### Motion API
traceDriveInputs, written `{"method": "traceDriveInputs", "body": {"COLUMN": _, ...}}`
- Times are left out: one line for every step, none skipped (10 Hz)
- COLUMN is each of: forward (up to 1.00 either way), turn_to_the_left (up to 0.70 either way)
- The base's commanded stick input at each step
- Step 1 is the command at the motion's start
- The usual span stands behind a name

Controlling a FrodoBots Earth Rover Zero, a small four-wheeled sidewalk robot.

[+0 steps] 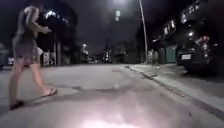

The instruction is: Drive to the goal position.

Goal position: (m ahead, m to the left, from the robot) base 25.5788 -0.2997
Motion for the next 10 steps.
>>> {"method": "traceDriveInputs", "body": {"forward": 1.00, "turn_to_the_left": 0.00}}
{"method": "traceDriveInputs", "body": {"forward": 1.00, "turn_to_the_left": 0.00}}
{"method": "traceDriveInputs", "body": {"forward": 1.00, "turn_to_the_left": 0.00}}
{"method": "traceDriveInputs", "body": {"forward": 1.00, "turn_to_the_left": 0.00}}
{"method": "traceDriveInputs", "body": {"forward": 1.00, "turn_to_the_left": 0.00}}
{"method": "traceDriveInputs", "body": {"forward": 1.00, "turn_to_the_left": 0.00}}
{"method": "traceDriveInputs", "body": {"forward": 1.00, "turn_to_the_left": 0.00}}
{"method": "traceDriveInputs", "body": {"forward": 1.00, "turn_to_the_left": 0.00}}
{"method": "traceDriveInputs", "body": {"forward": 1.00, "turn_to_the_left": 0.00}}
{"method": "traceDriveInputs", "body": {"forward": 1.00, "turn_to_the_left": 0.00}}
